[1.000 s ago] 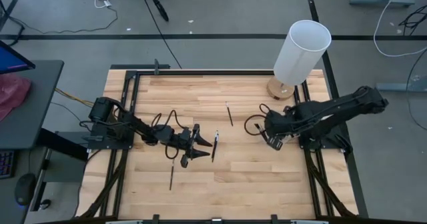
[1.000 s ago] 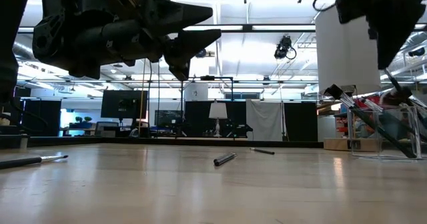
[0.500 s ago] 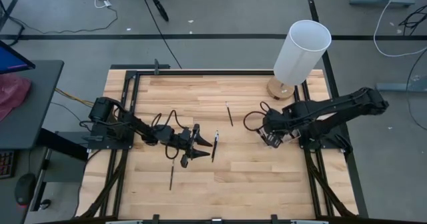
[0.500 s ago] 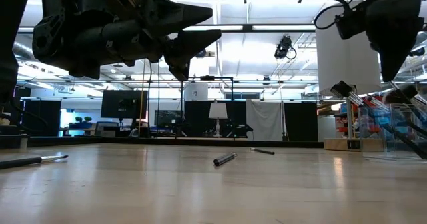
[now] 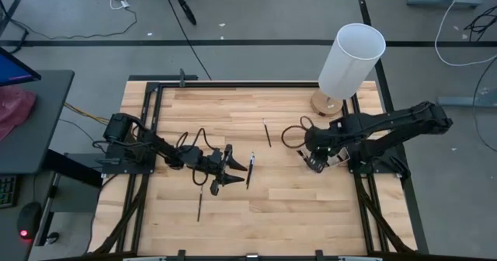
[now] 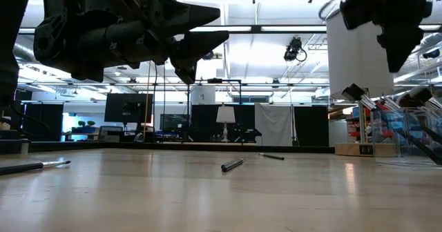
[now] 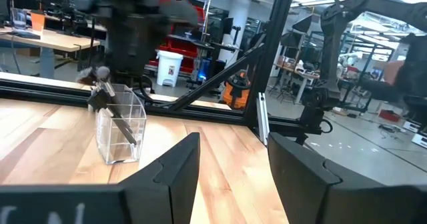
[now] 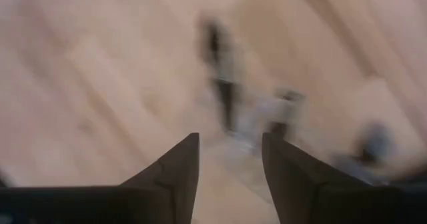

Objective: Put items in baskets/containers
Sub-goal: Adjust the transparent organizer

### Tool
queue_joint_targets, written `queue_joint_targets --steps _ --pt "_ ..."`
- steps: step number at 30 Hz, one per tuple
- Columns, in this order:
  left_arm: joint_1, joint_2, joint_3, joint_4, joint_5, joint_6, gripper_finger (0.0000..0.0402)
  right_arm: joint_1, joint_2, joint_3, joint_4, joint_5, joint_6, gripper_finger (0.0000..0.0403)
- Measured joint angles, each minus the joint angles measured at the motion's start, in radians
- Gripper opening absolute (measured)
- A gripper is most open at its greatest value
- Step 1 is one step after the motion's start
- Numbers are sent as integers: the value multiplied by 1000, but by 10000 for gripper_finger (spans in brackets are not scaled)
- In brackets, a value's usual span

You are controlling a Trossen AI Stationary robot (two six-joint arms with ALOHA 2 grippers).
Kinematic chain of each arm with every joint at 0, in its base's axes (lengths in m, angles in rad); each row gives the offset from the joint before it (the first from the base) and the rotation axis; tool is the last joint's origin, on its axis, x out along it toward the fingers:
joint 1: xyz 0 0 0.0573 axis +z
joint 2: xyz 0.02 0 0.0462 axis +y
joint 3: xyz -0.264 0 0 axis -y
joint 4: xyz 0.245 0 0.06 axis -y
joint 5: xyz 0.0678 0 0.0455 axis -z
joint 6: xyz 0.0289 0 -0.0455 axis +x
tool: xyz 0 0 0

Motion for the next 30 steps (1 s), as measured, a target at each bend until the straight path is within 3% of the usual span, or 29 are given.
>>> queue_joint_targets --steps 5,12,17,22,30 --pt "0 0 0 0 0 0 179 167 32 1 72 -30 123 140" --pt "1 0 0 -1 -20 8 179 344 198 1 79 -31 168 56" --pt "1 0 0 -1 -19 9 179 351 328 1 101 31 120 5" --pt "1 0 0 -1 -19 9 179 312 398 1 108 148 74 16" --pt "1 0 0 -1 -27 9 179 255 399 0 97 318 46 3"
